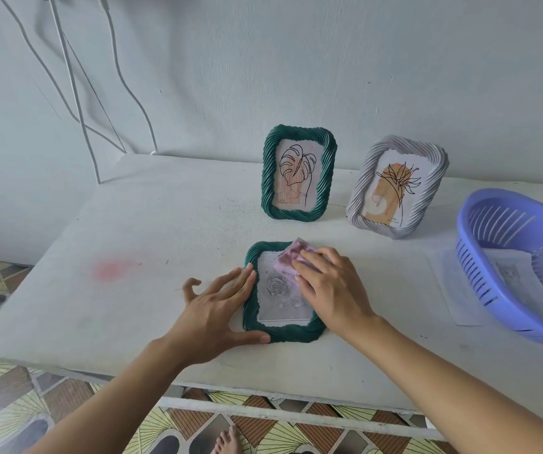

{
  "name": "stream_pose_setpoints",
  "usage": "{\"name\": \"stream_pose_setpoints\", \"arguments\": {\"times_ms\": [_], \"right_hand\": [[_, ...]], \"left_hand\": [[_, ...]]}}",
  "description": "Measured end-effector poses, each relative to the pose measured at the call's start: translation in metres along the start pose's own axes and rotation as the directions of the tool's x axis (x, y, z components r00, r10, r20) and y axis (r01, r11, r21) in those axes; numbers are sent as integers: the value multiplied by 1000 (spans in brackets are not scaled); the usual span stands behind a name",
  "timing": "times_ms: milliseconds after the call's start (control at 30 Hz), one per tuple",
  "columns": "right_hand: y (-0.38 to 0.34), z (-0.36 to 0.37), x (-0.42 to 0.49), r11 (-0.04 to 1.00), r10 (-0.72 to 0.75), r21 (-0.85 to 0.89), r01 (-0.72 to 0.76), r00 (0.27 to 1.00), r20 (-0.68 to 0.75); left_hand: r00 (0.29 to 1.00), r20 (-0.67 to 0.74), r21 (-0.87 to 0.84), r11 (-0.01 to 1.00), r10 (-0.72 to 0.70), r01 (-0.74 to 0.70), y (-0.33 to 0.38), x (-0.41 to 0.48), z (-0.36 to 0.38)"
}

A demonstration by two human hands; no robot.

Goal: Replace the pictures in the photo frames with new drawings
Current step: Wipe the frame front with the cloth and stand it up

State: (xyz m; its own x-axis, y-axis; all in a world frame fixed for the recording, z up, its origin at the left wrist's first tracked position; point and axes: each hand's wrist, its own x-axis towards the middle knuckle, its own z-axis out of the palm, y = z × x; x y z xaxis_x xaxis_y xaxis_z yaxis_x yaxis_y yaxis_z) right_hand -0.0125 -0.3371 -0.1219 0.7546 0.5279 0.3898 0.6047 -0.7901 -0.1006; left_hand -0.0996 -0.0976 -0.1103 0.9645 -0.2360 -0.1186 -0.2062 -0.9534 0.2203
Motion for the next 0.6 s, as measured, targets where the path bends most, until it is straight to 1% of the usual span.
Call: {"name": "stream_pose_setpoints", "arguments": {"times_ms": [133, 267, 367, 500, 600], "right_hand": [[-6, 6, 19, 999, 45, 13, -46, 999, 19], [-13, 13, 23, 996, 43, 80, -47, 998, 46], [-20, 16, 22, 991, 21, 127, -28, 998, 55], [-27, 15, 15, 984, -54, 174, 49, 998, 19], [-31, 10, 6, 971, -95, 225, 82, 994, 50]], "left_hand": [[1000, -8, -5, 1000, 3, -3, -1, 0, 1], [1000, -18, -19, 1000, 5, -5, 0, 1, 1], [999, -38, -4, 1000, 13, -13, 0, 1, 1], [997, -76, -27, 999, 20, -22, 1, 0, 0], [998, -67, -19, 1000, 9, -10, 1, 0, 0]]}}
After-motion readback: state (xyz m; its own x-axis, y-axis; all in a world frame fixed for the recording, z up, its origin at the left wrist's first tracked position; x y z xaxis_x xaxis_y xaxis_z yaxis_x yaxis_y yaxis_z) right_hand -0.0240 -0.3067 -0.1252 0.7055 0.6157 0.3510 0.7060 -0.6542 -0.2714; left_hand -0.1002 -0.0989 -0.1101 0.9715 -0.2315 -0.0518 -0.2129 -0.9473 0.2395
